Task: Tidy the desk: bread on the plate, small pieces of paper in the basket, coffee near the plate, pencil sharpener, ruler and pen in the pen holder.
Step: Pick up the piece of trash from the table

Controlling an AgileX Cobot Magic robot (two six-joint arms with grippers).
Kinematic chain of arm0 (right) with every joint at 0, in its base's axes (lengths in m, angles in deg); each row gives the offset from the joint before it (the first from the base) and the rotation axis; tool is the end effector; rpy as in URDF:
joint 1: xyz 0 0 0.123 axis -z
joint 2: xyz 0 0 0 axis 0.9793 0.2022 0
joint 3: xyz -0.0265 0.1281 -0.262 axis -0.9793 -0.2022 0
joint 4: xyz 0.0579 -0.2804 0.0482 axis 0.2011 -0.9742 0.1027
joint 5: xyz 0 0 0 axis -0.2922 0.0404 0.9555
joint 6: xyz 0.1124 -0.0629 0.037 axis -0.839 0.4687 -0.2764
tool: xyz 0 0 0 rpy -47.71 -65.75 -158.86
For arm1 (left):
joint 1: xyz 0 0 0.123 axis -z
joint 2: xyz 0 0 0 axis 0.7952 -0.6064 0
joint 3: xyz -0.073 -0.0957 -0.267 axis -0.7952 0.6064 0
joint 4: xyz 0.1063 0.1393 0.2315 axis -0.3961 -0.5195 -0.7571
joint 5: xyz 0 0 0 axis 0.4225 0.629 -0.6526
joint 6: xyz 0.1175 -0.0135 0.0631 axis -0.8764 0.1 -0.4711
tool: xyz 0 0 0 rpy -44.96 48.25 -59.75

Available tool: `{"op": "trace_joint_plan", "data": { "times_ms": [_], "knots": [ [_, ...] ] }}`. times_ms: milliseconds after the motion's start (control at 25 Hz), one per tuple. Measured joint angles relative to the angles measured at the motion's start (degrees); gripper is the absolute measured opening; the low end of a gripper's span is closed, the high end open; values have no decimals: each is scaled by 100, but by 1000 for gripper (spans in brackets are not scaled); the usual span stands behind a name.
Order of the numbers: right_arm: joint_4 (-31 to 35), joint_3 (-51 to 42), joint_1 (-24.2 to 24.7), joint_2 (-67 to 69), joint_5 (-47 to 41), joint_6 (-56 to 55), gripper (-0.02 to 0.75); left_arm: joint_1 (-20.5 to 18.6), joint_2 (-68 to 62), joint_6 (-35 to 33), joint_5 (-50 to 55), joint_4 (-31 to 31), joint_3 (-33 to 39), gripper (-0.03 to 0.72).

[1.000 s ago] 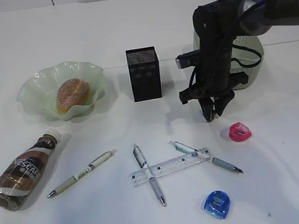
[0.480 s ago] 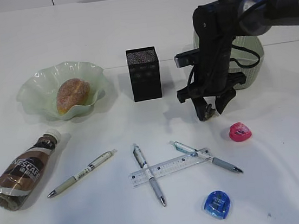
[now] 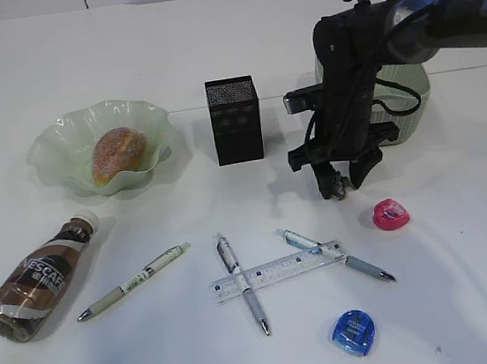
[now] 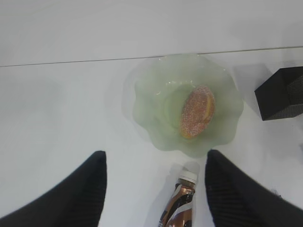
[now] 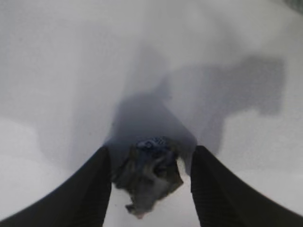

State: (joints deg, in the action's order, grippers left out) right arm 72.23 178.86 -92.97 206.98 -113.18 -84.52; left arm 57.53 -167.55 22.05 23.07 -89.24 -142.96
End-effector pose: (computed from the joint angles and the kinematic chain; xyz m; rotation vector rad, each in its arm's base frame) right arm 0.5034 0.1279 0.0710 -0.2278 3.0635 -0.0204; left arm 0.4045 -0.0303 0.4480 -0.0385 2.4041 -0.0515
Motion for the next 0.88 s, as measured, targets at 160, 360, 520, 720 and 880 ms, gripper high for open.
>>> {"op": "trace_joint_plan", "data": {
  "times_ms": [160, 360, 520, 720, 880],
  "knots": [
    [0, 0, 0, 0, 3, 0, 430, 0, 0, 0, 0, 0, 0, 457],
    [0, 0, 0, 0, 3, 0, 401, 0, 0, 0, 0, 5, 0, 457],
    [0, 0, 0, 0, 3, 0, 279, 0, 0, 0, 0, 5, 0, 457],
    [0, 24, 0, 0, -33, 0, 178, 0, 0, 0, 0, 5, 0, 456],
    [0, 24, 0, 0, -61, 0, 163, 0, 0, 0, 0, 5, 0, 456]
  ]
}}
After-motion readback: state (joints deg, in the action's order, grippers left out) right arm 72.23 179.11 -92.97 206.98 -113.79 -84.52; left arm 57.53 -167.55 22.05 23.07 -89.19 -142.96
